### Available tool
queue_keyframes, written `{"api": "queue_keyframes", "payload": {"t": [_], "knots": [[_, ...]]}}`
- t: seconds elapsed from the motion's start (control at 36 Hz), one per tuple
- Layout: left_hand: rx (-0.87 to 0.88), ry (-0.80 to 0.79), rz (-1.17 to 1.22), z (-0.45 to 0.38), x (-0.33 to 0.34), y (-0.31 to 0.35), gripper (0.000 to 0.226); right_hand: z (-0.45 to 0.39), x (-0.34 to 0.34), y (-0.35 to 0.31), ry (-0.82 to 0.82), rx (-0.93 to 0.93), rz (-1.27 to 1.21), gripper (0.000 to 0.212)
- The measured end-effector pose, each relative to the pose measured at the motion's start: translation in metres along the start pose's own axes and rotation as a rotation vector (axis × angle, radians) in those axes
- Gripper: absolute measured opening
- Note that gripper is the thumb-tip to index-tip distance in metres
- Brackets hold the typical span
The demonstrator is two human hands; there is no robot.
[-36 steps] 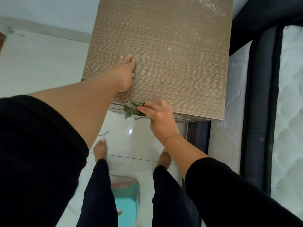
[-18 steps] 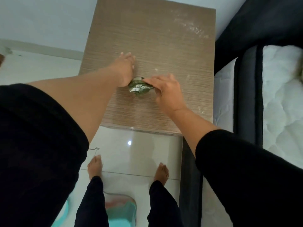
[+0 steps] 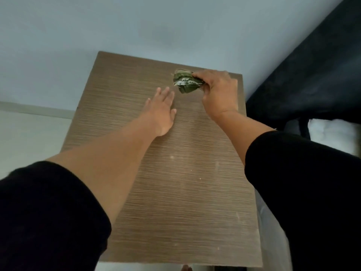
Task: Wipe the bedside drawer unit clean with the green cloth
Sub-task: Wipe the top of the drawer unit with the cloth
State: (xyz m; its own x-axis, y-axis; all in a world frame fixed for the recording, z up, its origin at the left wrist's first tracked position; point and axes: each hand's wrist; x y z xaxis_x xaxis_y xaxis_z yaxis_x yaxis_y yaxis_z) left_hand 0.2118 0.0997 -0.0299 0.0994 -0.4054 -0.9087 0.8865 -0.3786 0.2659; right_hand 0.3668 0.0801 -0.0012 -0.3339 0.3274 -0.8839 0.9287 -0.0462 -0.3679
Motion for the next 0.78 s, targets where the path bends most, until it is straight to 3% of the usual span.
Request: {"api": "queue_keyframes", "payload": {"t": [0.17, 0.31, 0.47, 0.78], "knots": [[-0.021, 0.049, 0.007, -0.040, 0.012, -0.014, 0.062, -0.046, 0.021, 0.012, -0.035, 0.027, 0.082, 0.037], [-0.021, 0.222, -0.036, -0.045, 0.032, -0.020, 0.059, -0.071, 0.040, 0.021, -0.047, 0.042, 0.102, 0.044], [-0.014, 0.288, -0.015, -0.048, 0.038, -0.023, 0.057, -0.083, 0.061, 0.029, -0.071, 0.038, 0.252, 0.039], [-0.018, 0.322, 0.014, -0.048, 0.039, -0.024, 0.056, -0.086, 0.078, 0.034, -0.249, 0.142, 0.125, 0.051]]}}
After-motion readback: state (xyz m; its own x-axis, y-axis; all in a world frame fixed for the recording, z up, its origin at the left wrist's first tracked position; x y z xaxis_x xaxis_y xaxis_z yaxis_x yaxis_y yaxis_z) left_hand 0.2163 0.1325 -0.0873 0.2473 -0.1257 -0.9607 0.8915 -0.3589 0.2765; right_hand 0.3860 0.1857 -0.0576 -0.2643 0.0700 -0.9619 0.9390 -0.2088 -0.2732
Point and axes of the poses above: each hand's wrist, its own z-axis away from the middle knuckle, its own x-axis out of the palm, y = z × x
